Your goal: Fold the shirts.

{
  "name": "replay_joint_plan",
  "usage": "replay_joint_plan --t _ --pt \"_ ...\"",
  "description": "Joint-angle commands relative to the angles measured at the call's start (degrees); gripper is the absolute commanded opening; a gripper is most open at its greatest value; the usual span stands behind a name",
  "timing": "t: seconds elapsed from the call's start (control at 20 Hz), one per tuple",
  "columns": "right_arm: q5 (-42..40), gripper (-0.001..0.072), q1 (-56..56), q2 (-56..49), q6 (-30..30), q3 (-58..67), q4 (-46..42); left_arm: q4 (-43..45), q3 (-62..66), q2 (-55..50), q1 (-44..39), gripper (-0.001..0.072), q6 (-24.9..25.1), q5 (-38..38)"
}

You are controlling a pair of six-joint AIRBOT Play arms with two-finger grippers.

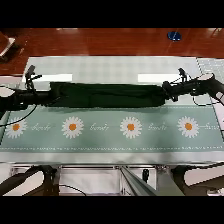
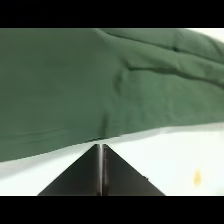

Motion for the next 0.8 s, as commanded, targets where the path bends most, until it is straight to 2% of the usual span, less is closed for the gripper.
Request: replay_joint_plan --t 0.0,0.1,0.2,0.35,0.5,0.75 --pt "5.07 0.002 -0.42 7.43 -2.01 -0.02 -4.42 -4.63 -0.02 -0.15 -5.92 0.0019 3.96 1.73" --pt "5.77 0.002 -0.37 16.92 -1.38 -4.13 -9.77 -5.62 0.0 -0.24 -11.89 0.0018 4.48 7.87" --pt "4.31 0.002 -0.28 28.2 -0.63 -10.75 -11.45 -5.6 1.11 -1.68 -19.65 0.0018 3.06 15.47" --pt "4.63 0.002 -0.24 44.39 1.44 -18.86 -10.75 -5.6 7.65 -8.13 -30.97 0.0018 2.89 18.6" --pt "8.41 0.002 -0.24 56.43 4.0 -21.9 -9.68 -5.57 18.05 -17.81 -39.34 0.0018 -3.87 18.6" --pt "10.97 0.002 -0.24 65.81 7.76 -21.94 -9.51 -5.55 34.1 -33.27 -49.75 0.0018 -12.13 9.73"
